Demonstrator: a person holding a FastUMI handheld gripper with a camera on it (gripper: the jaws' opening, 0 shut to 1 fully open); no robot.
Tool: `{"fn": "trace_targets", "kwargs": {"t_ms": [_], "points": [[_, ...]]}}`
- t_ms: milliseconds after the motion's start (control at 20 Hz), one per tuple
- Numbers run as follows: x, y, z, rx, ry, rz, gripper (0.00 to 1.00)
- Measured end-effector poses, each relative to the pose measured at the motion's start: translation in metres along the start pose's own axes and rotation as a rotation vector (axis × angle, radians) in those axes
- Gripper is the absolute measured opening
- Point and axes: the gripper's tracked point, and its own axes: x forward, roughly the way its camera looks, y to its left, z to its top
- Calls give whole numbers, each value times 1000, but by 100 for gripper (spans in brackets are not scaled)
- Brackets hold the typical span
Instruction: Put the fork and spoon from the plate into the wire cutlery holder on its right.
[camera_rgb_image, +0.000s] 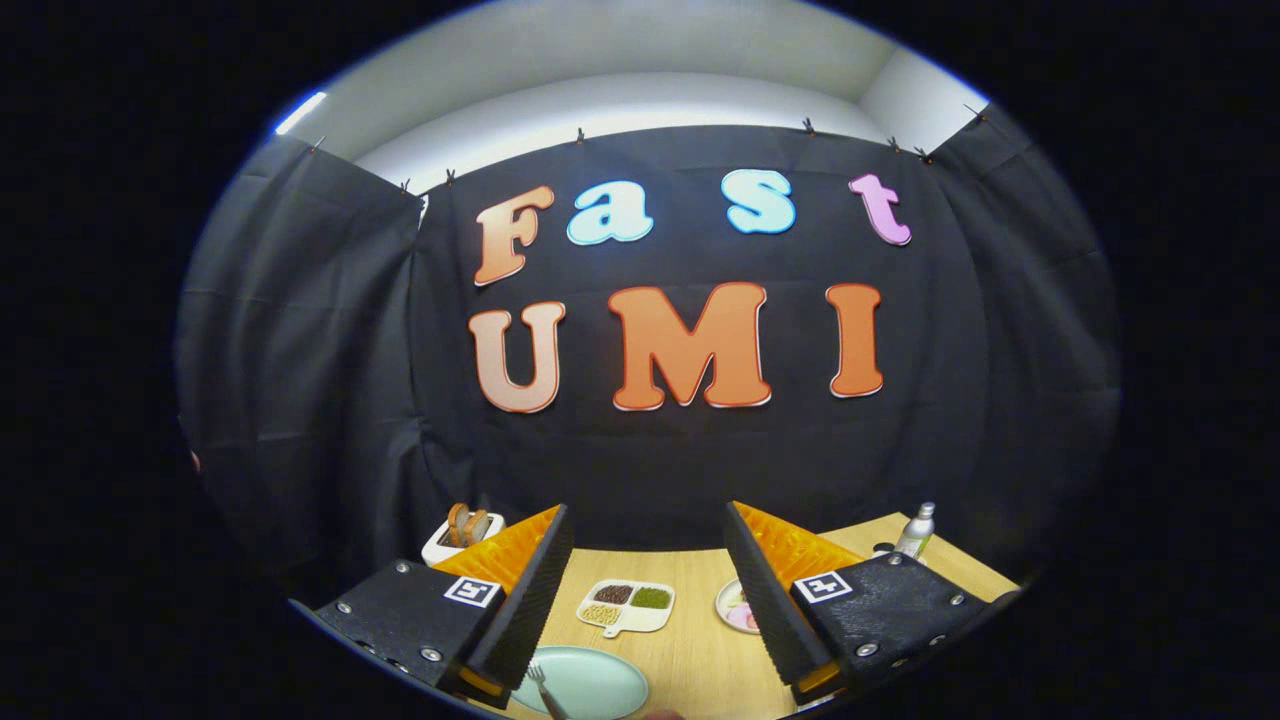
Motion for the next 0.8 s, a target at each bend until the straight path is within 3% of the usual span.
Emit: {"fn": "trace_targets", "kwargs": {"t_ms": [250, 800], "points": [[13, 62, -66, 45, 215, 84, 95], [5, 112, -232, -84, 752, 305, 96]]}}
